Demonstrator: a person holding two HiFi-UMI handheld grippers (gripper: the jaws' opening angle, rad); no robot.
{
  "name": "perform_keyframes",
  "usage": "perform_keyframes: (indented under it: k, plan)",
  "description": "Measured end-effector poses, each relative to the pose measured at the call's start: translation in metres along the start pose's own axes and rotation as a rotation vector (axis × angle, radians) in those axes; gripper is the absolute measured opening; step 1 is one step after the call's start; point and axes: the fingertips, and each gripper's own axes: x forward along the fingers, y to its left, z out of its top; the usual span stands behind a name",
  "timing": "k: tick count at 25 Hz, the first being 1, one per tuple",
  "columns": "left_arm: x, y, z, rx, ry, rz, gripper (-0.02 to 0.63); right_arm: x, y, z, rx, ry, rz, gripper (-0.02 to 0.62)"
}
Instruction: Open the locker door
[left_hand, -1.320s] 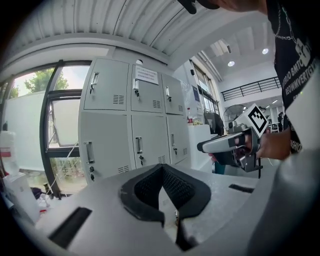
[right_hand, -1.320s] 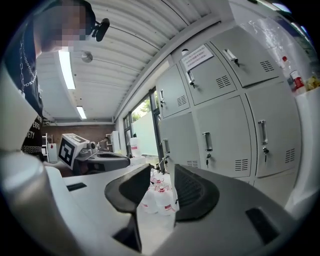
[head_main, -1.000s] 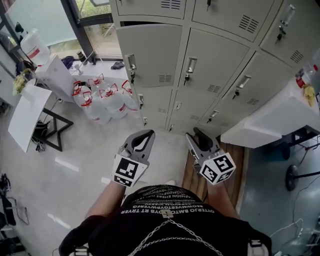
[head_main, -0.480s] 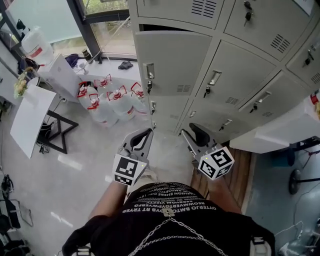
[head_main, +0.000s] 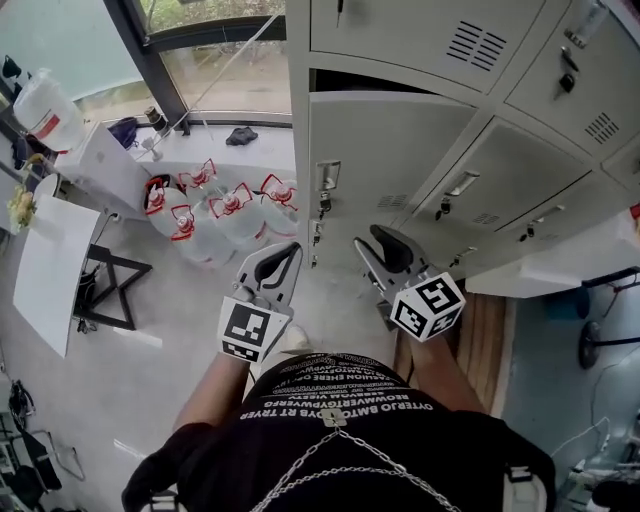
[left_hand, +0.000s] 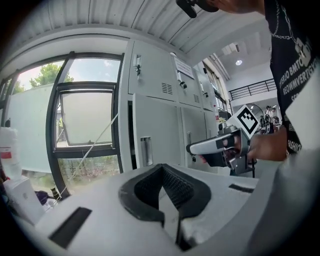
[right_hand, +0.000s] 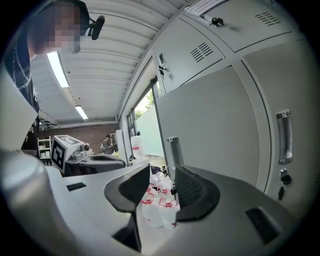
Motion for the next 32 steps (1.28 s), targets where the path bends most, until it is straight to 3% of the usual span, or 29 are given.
perform_keyframes:
  k: [15,23,32]
  plan:
    - [-0.003,0.099,-0.02,-0.029,0.016,-0.048,0.0,0.129,-0.007,0.016,0.004,0.035,-0.056,0.164]
    - [-0.003,0.107,-0.038,-0.07,0.025,-0.063,-0.002,0.151,-0.008,0.011,0.021,0.047,-0.083,0.172]
    - [0.009,0.079,-0.031,-0.066,0.006,-0.116,0.0,0.105,0.008,0.0,0.017,0.054,-0.135,0.11]
